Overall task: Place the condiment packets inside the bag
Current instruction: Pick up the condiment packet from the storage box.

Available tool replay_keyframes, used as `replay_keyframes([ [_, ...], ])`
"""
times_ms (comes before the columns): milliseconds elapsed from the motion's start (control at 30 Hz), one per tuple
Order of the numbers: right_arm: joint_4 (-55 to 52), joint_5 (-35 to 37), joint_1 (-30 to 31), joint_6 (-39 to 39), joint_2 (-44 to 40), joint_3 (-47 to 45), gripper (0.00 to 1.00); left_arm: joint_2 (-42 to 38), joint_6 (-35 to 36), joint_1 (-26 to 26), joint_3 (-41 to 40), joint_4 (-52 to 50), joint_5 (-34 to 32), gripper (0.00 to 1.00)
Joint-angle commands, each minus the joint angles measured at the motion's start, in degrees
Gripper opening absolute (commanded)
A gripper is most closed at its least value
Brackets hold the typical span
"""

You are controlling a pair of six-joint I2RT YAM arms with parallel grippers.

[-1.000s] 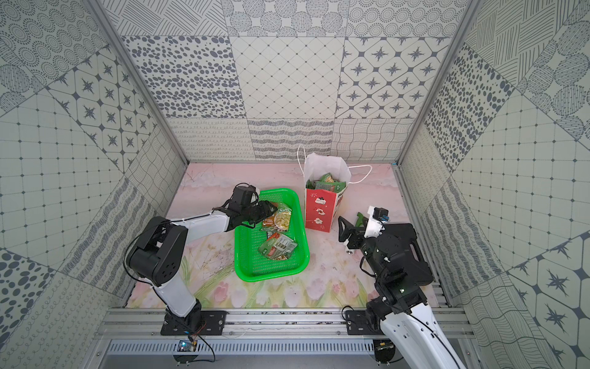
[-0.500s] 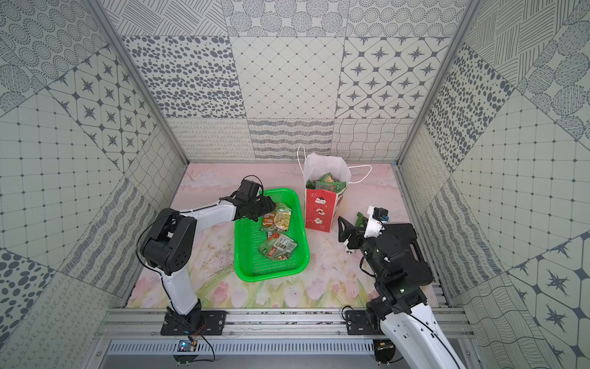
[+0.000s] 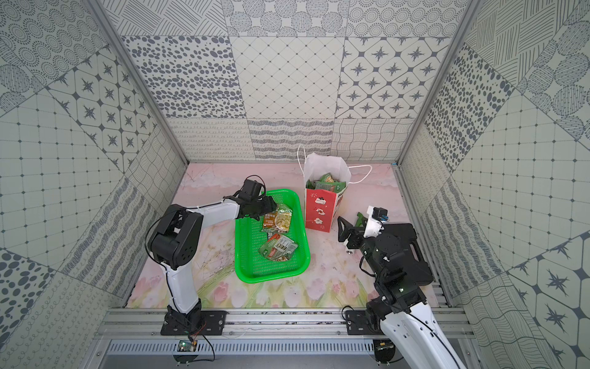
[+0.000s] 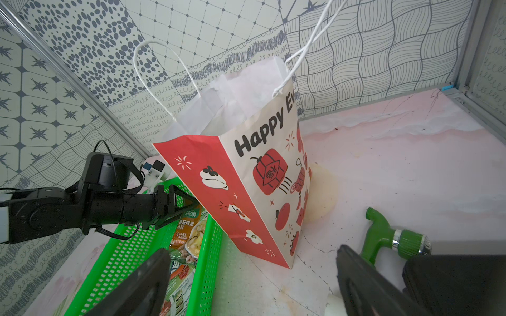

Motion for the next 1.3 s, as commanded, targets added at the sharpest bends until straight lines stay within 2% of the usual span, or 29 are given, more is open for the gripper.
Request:
replay_keyframes([
  [0, 2.99, -0.18, 0.11, -0.41, 0.18, -0.75, 0.97, -3.81, -3.25, 0.05, -4.97, 4.85, 14.95, 0.64],
  [300, 2.99, -0.26, 0.12, -0.41, 0.08, -0.62, 0.97, -6.98, -7.18, 0.1, -8.38, 12.37, 24.83, 0.6],
  [400, 2.99, -0.33, 0.19, -0.41, -0.04, -0.67, 0.97, -6.99, -9.13, 0.14, -9.36, 15.29, 27.47, 0.49],
  [567, 2.84, -0.35, 0.16, -0.39, -0.32, -0.63, 0.97, -7.98, -9.77, 0.01, -10.8, 16.11, 27.69, 0.34],
  [800, 2.73, -0.42, 0.12, -0.3, -0.45, -0.58, 0.97, -12.08, -7.34, 0.06, -11.7, 11.41, 24.19, 0.0],
  [1033, 2.73, -0.62, 0.17, -0.24, -0.24, -0.58, 0.97, -22.94, -5.47, -0.33, -13.11, 4.73, 17.39, 0.0],
  [1267, 2.73, 0.88, 0.16, 0.11, -0.04, -0.93, 0.97, -33.6, -4.95, -3.3, -12.6, -1.85, 9.9, 0.0],
])
